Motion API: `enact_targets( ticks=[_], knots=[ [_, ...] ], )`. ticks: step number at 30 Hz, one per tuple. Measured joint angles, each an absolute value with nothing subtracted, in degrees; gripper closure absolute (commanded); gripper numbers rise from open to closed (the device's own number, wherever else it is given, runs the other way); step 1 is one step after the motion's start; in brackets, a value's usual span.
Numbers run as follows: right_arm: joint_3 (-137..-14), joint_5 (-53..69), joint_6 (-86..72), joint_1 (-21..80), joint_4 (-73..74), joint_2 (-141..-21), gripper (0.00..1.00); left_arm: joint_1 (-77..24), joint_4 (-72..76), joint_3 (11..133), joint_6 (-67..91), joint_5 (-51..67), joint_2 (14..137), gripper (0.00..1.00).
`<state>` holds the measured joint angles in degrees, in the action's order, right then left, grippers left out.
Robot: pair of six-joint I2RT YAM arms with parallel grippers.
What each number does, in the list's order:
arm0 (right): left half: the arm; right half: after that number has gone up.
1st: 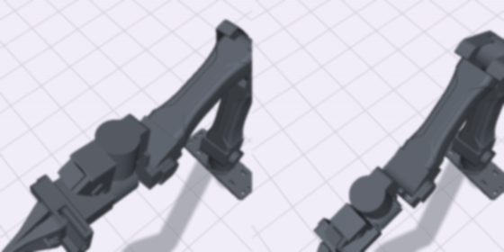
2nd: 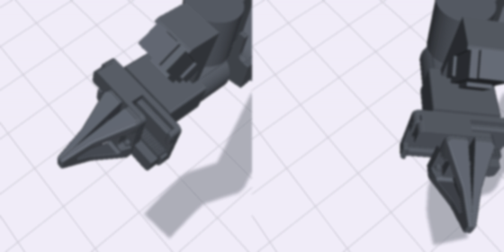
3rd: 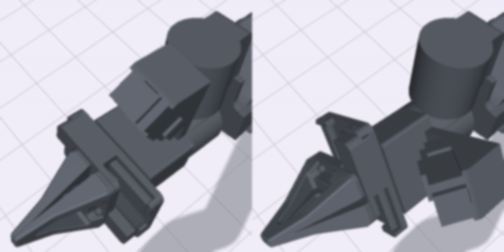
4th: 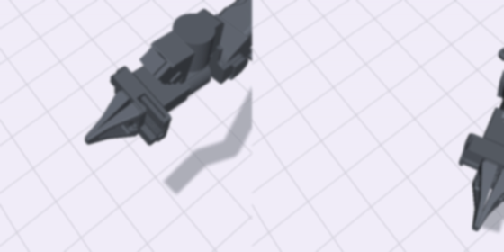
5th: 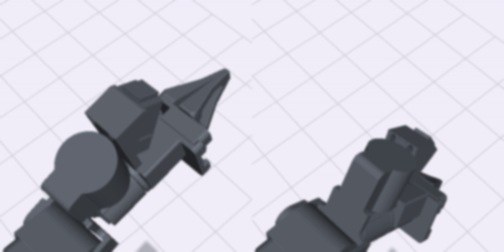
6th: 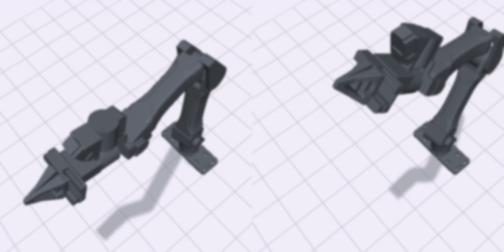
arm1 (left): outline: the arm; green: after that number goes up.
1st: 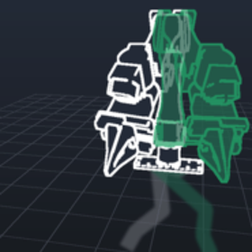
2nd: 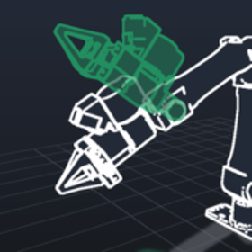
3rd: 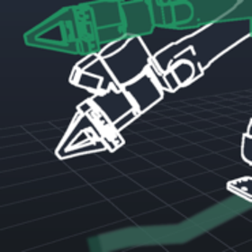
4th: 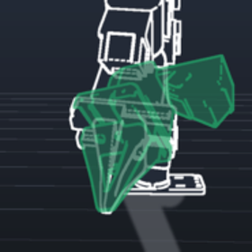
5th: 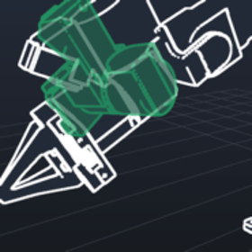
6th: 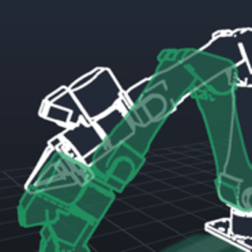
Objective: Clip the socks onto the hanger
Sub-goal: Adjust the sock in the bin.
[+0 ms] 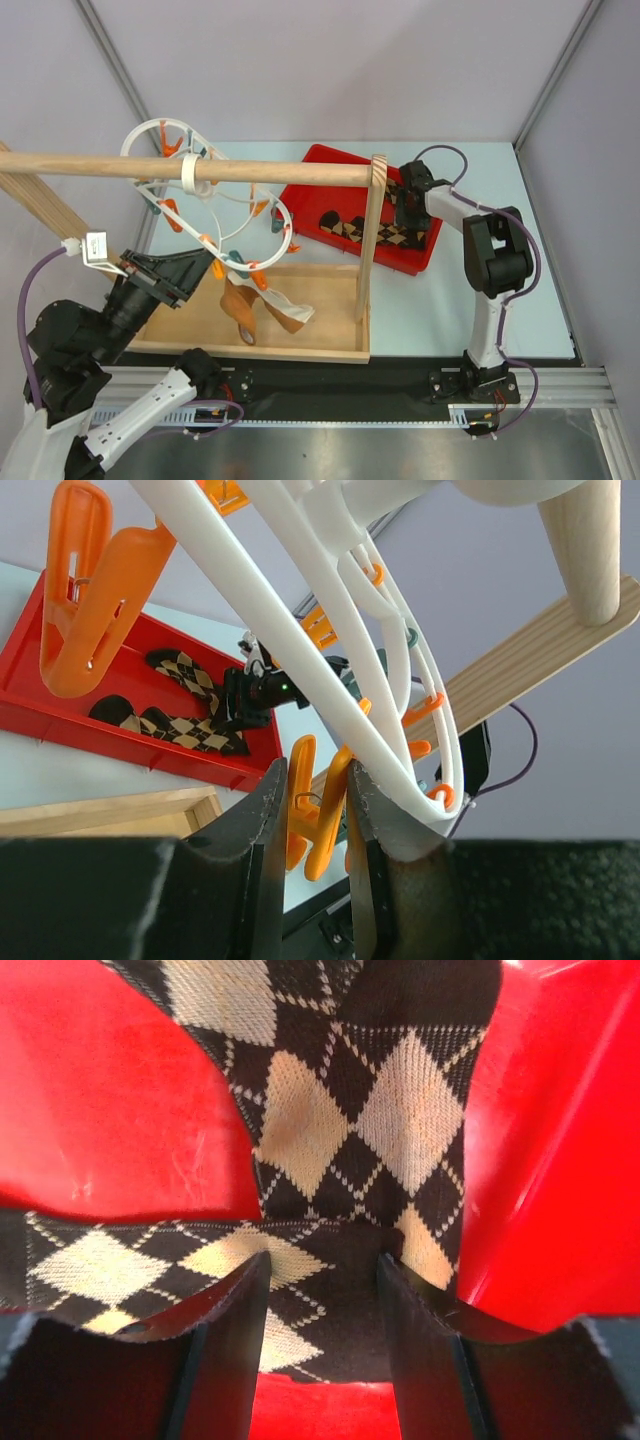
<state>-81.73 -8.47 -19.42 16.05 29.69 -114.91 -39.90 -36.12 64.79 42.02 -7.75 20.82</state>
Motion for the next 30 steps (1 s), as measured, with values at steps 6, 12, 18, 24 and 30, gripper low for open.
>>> enact_targets(
  ticks=[6, 12, 18, 24, 30],
  knots=[
    [-89.6, -7.9, -21.2, 16.1, 28.5, -120.9, 0.97, -39.9, -38.2, 67.1, 40.9, -7.7, 21.3, 1.00],
    [-91.3, -1.0, -27.6, 15.5, 24.5, -122.1, 1.00, -39.9, -37.9, 66.7, 41.0, -8.4, 21.7, 1.00],
    [-83.2, 13.2, -44.0, 11.4, 12.1, -118.2, 1.00, -39.9, -36.3, 65.1, 41.4, -9.6, 21.8, 1.00],
    [-81.1, 16.9, -54.1, 5.3, 5.4, -117.4, 0.61, -39.9, -35.0, 64.1, 42.0, -10.3, 21.7, 1.00],
    [-80.7, 12.3, -45.4, 7.0, 10.7, -114.6, 0.28, -40.0, -33.6, 62.9, 42.0, -10.4, 21.7, 1.00]
  ],
)
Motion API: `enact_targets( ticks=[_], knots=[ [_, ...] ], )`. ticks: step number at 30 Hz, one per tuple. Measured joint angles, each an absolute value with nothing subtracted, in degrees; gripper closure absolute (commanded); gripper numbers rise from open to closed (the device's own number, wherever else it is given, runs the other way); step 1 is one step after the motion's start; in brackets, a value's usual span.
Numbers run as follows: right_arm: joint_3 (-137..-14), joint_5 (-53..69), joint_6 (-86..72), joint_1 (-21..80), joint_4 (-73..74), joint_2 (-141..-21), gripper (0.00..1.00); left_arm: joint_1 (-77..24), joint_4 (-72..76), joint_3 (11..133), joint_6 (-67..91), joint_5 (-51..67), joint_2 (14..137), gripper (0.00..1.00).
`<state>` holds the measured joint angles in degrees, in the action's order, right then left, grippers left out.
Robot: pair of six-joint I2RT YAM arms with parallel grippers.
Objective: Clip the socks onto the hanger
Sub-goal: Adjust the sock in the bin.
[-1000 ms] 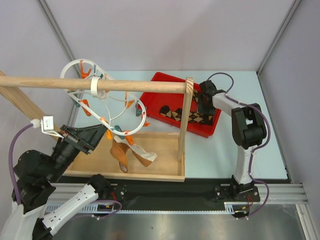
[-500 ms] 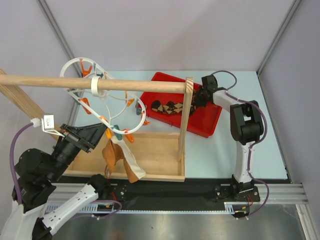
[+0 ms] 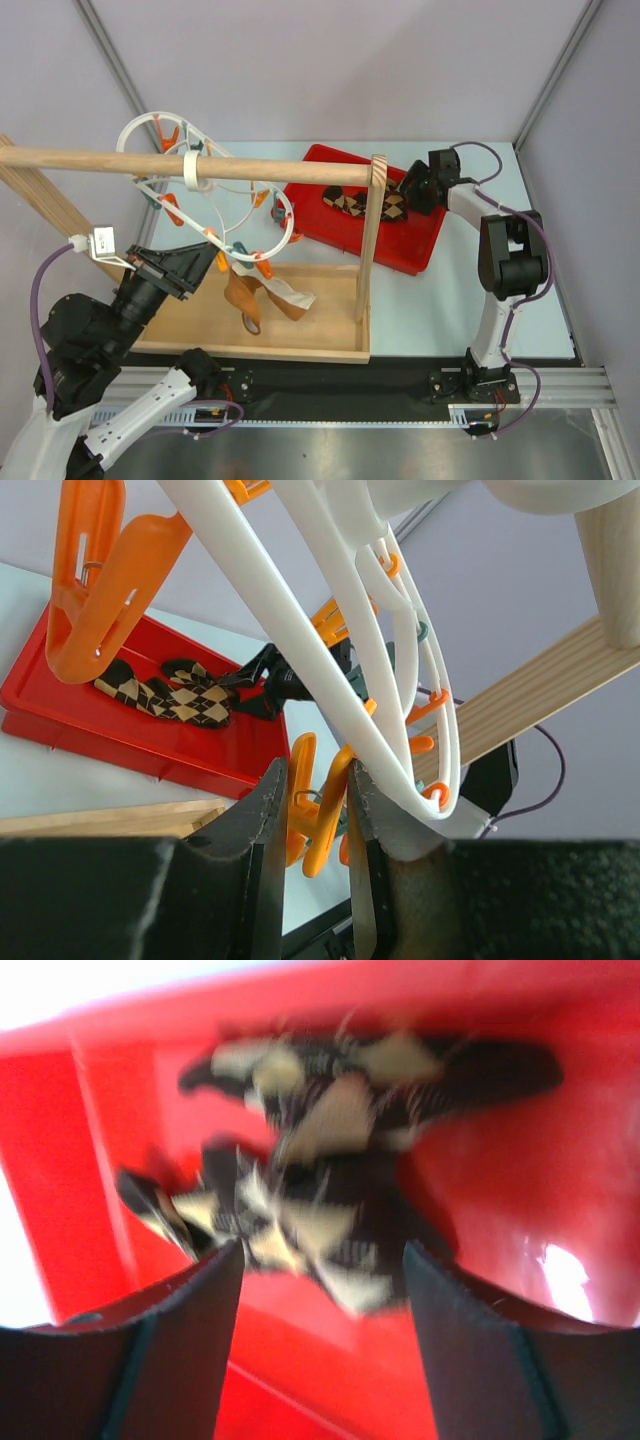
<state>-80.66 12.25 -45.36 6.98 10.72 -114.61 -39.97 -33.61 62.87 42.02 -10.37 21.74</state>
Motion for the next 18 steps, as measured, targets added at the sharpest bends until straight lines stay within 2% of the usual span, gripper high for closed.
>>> enact_targets(
  ticks=[4, 10, 11, 15, 18],
  knots=[
    [-80.5, 3.8, -34.2, 11.2, 16.1, -109.3, 0.28, -40.0, -33.3, 62.6, 42.0, -10.4, 21.7, 1.00],
    [-89.3, -3.9, -21.9, 16.2, 23.6, -109.6, 0.41, -40.0, -33.3, 62.6, 42.0, -10.5, 21.7, 1.00],
    [-91.4, -5.0, -20.8, 16.6, 24.8, -110.5, 0.46, -40.0, -33.3, 62.6, 42.0, -10.5, 21.7, 1.00],
    [-92.0, -7.6, -20.5, 17.2, 26.8, -111.6, 0.53, -40.0, -33.1, 62.5, 42.0, -10.6, 21.7, 1.00],
    [-86.9, -9.3, -22.8, 17.3, 25.7, -110.9, 0.53, -40.0, -32.7, 62.1, 42.0, -10.7, 21.7, 1.00]
  ],
)
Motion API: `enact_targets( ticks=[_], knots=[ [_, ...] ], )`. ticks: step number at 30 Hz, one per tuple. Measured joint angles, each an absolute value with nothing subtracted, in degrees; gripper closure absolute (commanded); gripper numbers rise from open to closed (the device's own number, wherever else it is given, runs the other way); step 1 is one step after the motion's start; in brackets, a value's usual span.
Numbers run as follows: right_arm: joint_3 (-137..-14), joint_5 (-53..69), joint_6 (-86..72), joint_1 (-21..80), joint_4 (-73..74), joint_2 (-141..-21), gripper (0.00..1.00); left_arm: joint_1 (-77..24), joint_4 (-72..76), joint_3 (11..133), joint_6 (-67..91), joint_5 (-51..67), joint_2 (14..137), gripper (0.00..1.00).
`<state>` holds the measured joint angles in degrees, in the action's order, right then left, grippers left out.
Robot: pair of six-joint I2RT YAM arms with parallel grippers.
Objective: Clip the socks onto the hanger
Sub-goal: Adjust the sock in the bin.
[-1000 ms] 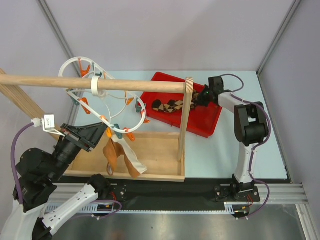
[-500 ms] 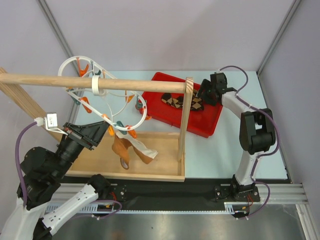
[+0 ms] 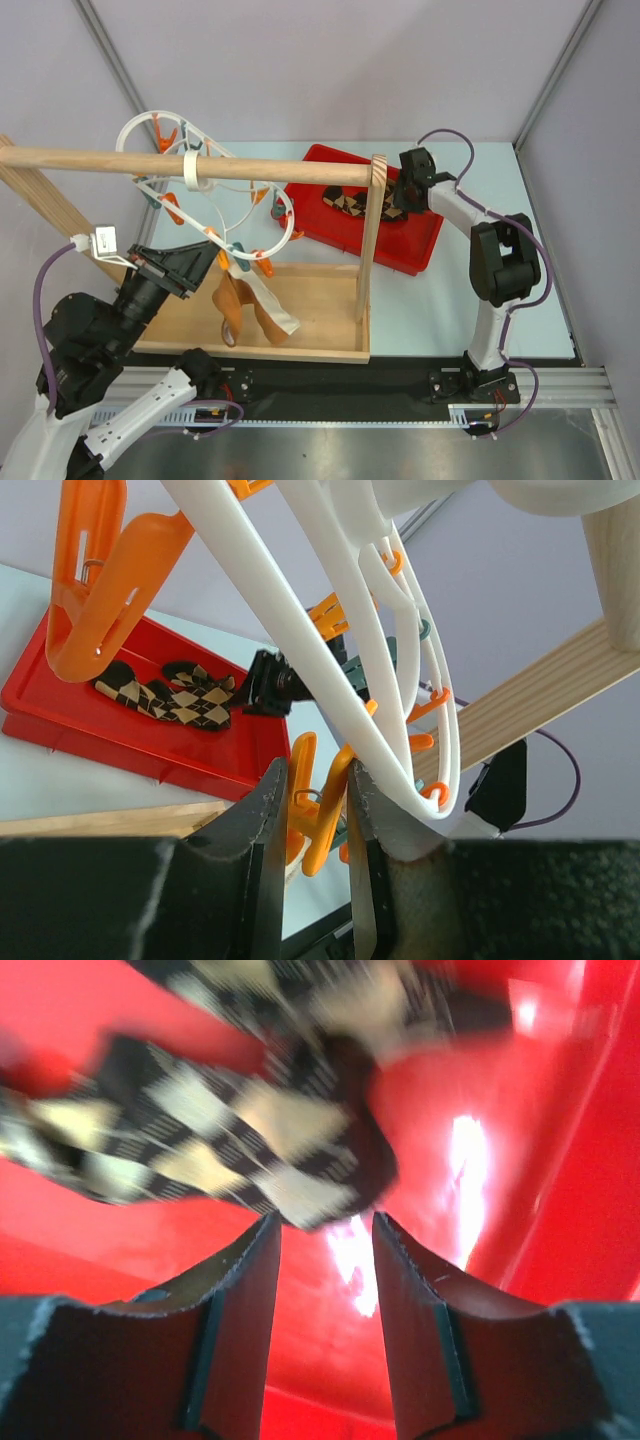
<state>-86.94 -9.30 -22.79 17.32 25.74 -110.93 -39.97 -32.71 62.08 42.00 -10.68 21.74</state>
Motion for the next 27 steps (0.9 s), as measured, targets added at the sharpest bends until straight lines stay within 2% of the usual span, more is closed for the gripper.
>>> enact_targets(
  ticks=[7, 10, 11, 13, 16, 17, 18, 20, 22, 27],
  knots=[
    [-80.3, -11.6, -28.9, 18.2, 24.6, -110.9, 0.58, -40.0, -32.2, 61.7, 42.0, -10.8, 21.7, 1.00],
    [-80.4, -12.3, -29.5, 18.6, 23.1, -111.0, 0.70, -40.0, -32.2, 61.7, 42.0, -10.9, 21.7, 1.00],
    [-80.5, -12.6, -29.7, 18.7, 22.8, -111.1, 0.79, -40.0, -32.2, 61.7, 42.0, -10.9, 21.7, 1.00],
    [-80.6, -13.1, -29.6, 18.9, 22.4, -111.1, 0.83, -40.0, -32.2, 61.6, 42.0, -11.0, 21.6, 1.00],
    [-81.0, -13.8, -29.3, 19.3, 21.7, -111.1, 0.79, -40.0, -32.2, 61.6, 42.0, -11.1, 21.6, 1.00],
    [-81.1, -14.1, -29.3, 19.3, 21.6, -111.1, 0.69, -40.0, -32.2, 61.6, 42.0, -11.1, 21.6, 1.00],
    [-81.2, -14.2, -29.2, 19.3, 21.5, -111.1, 0.64, -40.0, -32.2, 61.6, 42.0, -11.1, 21.6, 1.00],
    [-81.6, -14.2, -28.9, 19.2, 21.5, -111.1, 0.60, -40.0, -32.2, 61.6, 42.0, -11.0, 21.6, 1.00],
    [-81.8, -14.1, -28.7, 18.9, 21.2, -111.1, 0.60, -40.0, -32.1, 61.5, 42.0, -11.0, 21.6, 1.00],
    [-82.7, -13.0, -28.2, 17.4, 20.0, -112.6, 0.68, -40.0, -31.9, 61.4, 42.0, -11.0, 21.6, 1.00]
  ],
)
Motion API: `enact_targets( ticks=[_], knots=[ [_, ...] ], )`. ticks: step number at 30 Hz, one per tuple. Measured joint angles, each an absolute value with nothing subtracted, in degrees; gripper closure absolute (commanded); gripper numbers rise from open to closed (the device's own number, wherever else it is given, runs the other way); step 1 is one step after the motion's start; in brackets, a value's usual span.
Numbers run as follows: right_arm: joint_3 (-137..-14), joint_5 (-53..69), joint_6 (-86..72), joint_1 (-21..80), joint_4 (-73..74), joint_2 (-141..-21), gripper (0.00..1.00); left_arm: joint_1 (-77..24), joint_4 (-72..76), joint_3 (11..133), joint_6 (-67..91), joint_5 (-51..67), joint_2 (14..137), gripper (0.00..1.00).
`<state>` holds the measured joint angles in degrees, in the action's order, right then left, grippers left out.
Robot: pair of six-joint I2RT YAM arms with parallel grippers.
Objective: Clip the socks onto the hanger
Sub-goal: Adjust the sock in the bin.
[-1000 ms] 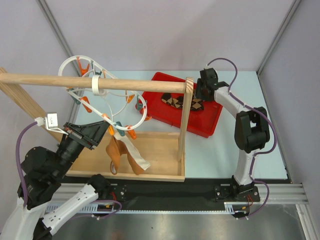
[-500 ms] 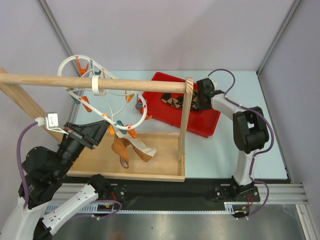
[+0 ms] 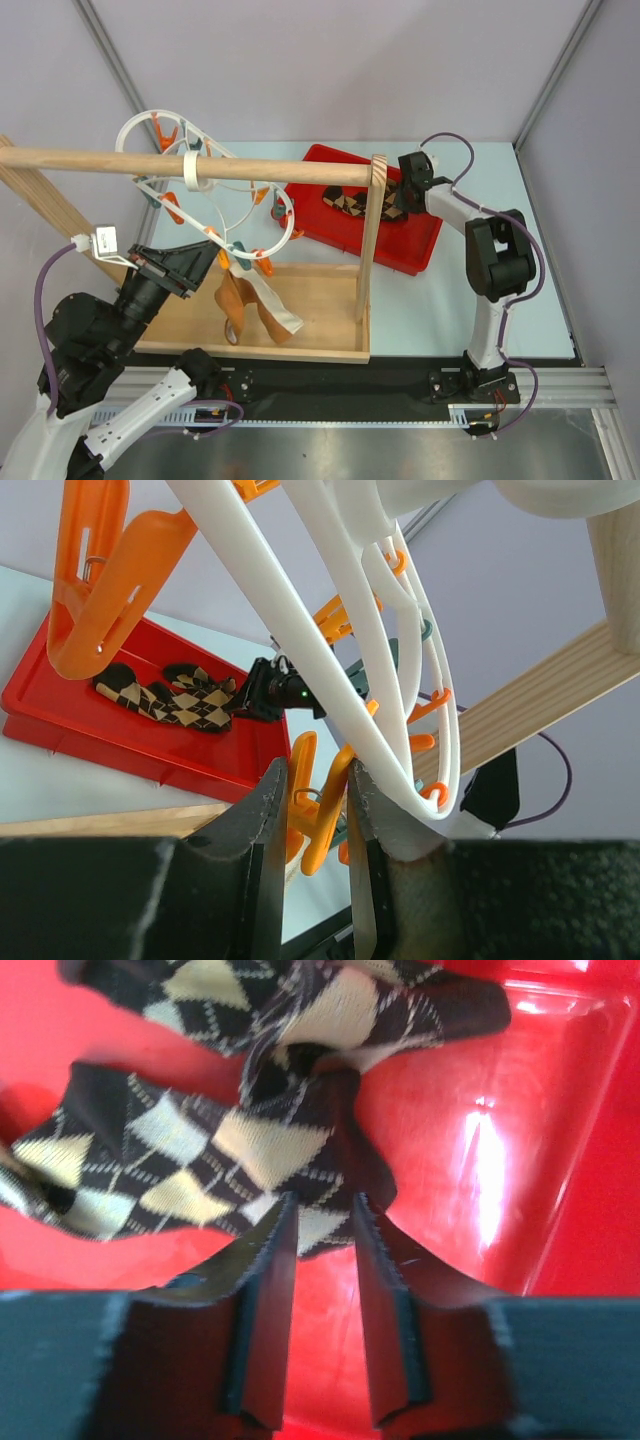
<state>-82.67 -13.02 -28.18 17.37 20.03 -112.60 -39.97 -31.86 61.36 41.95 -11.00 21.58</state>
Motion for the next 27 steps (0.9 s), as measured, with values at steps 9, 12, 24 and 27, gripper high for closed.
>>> enact_targets(
  ticks=[9, 12, 24, 27],
  knots=[
    [-83.1, -11.6, -25.7, 16.7, 18.3, -115.7, 0.95, -40.0, -31.9, 61.4, 42.0, -11.0, 21.6, 1.00],
    [-83.1, -11.6, -24.7, 17.2, 17.9, -115.7, 1.00, -40.0, -31.8, 61.3, 42.0, -11.0, 21.6, 1.00],
    [-91.4, -2.8, -19.2, 23.2, 15.9, -115.8, 1.00, -40.0, -31.8, 61.2, 42.0, -11.0, 21.6, 1.00],
    [-95.6, 0.7, -18.4, 23.2, 16.9, -117.0, 0.98, -40.0, -31.8, 61.2, 42.0, -11.0, 21.6, 1.00]
  ],
)
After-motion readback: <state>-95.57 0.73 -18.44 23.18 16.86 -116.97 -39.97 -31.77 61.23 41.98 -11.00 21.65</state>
